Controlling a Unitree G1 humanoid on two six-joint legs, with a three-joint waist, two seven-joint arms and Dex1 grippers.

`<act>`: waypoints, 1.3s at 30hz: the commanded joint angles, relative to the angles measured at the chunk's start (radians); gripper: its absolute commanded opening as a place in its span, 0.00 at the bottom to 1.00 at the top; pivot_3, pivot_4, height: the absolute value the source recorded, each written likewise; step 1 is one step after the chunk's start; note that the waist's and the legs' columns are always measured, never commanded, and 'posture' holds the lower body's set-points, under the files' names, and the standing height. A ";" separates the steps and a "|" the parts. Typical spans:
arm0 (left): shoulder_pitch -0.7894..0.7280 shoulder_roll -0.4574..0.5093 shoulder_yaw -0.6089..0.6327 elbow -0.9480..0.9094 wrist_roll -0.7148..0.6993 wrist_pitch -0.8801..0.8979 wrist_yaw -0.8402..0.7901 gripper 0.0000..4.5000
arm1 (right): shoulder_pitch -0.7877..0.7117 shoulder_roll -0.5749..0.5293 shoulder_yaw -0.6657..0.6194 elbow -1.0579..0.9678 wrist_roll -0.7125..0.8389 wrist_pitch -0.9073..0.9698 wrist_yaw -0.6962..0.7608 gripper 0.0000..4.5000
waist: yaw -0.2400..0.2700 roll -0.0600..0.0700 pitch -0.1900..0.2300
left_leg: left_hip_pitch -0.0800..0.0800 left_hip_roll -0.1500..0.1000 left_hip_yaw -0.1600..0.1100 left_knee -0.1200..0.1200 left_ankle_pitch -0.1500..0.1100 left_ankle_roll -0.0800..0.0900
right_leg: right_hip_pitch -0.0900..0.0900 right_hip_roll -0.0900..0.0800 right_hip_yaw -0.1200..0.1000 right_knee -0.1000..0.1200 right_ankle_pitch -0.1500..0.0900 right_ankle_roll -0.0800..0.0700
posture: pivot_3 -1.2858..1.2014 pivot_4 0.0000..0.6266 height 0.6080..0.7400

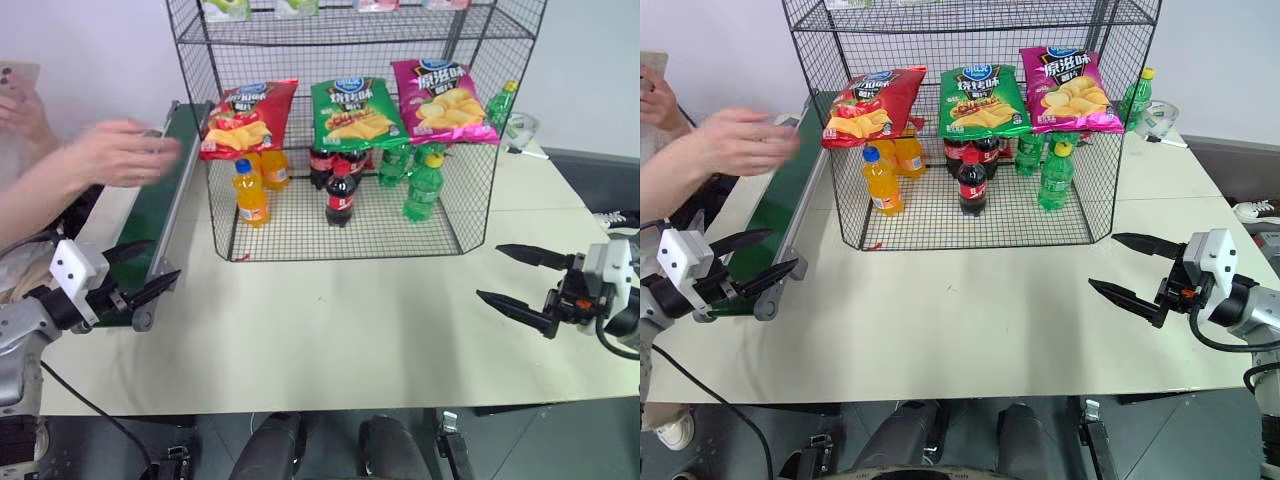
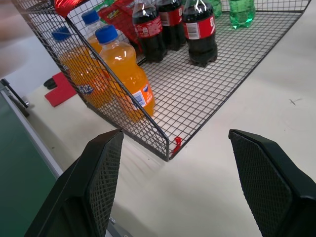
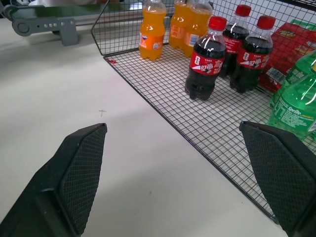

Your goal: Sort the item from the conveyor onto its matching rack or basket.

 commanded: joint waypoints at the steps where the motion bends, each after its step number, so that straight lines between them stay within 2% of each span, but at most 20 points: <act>1: 0.005 0.003 0.019 -0.033 -0.020 -0.017 0.002 0.79 | -0.010 0.005 -0.005 -0.008 0.005 -0.023 0.000 1.00 | 0.000 0.000 0.000 | 0.000 0.000 0.000 0.000 0.000 0.000 | 0.000 0.000 0.000 0.000 0.000 0.000 | 0.52 0.24 1.00; 17: 0.062 -0.015 0.020 -0.088 -0.058 0.002 -0.004 0.79 | -0.012 0.004 -0.001 -0.021 0.024 -0.001 -0.003 1.00 | 0.000 0.000 0.000 | 0.000 0.000 0.000 0.000 0.000 0.000 | 0.000 0.000 0.000 -0.001 0.000 0.000 | 0.52 0.24 1.00; 39: 0.093 -0.032 0.031 -0.108 -0.057 0.013 0.044 0.79 | -0.022 0.032 0.071 -0.057 0.007 -0.001 -0.020 1.00 | 0.000 0.000 0.000 | 0.000 0.000 0.000 -0.004 0.000 0.000 | 0.000 0.000 0.000 -0.004 0.000 0.000 | 0.52 0.24 1.00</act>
